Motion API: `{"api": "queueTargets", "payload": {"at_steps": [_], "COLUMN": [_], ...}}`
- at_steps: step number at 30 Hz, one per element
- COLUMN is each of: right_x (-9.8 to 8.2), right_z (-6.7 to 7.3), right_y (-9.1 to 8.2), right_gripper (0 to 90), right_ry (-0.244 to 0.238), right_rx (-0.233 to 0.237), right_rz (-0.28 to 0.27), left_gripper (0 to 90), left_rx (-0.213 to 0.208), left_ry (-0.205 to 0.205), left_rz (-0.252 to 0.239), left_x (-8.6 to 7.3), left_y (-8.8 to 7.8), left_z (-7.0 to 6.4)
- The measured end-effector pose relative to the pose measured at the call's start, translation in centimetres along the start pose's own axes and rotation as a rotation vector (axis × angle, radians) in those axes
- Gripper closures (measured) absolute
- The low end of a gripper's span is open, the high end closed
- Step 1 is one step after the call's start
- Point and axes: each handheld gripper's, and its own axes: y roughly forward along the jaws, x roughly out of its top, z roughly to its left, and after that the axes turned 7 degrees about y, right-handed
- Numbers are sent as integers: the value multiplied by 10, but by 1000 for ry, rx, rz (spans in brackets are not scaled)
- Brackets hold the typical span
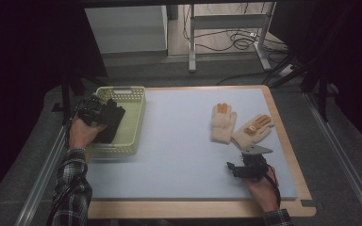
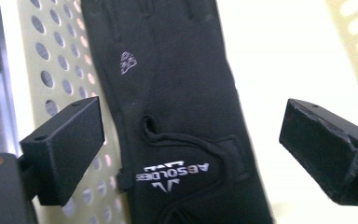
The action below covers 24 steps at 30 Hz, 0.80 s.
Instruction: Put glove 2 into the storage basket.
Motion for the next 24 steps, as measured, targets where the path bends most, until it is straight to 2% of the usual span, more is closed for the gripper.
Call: {"api": "queueTargets", "payload": {"at_steps": [2, 5, 6, 11, 18, 24], "right_x": [0, 0, 0, 0, 0, 0], "right_z": [0, 0, 0, 0, 0, 0], "right_y": [0, 0, 0, 0, 0, 0], "right_gripper": [234, 234, 234, 234, 234, 234], "right_ry": [0, 0, 0, 0, 0, -1], "right_rx": [0, 0, 0, -1, -1, -1], "right_rz": [0, 0, 0, 0, 0, 3], "left_gripper": [54, 42, 32, 16, 9, 0], "left_rx": [-40, -81, -95, -120, -140, -137], "left_ry": [-18, -17, -6, 33, 110, 184], "left_rz": [-46, -100, -114, -163, -250, -305], "left_x": [-3, -8, -9, -13, -17, -22], "left_y": [-4, -9, -11, -20, -34, -44], "left_z": [0, -3, -5, -17, -42, -66]}}
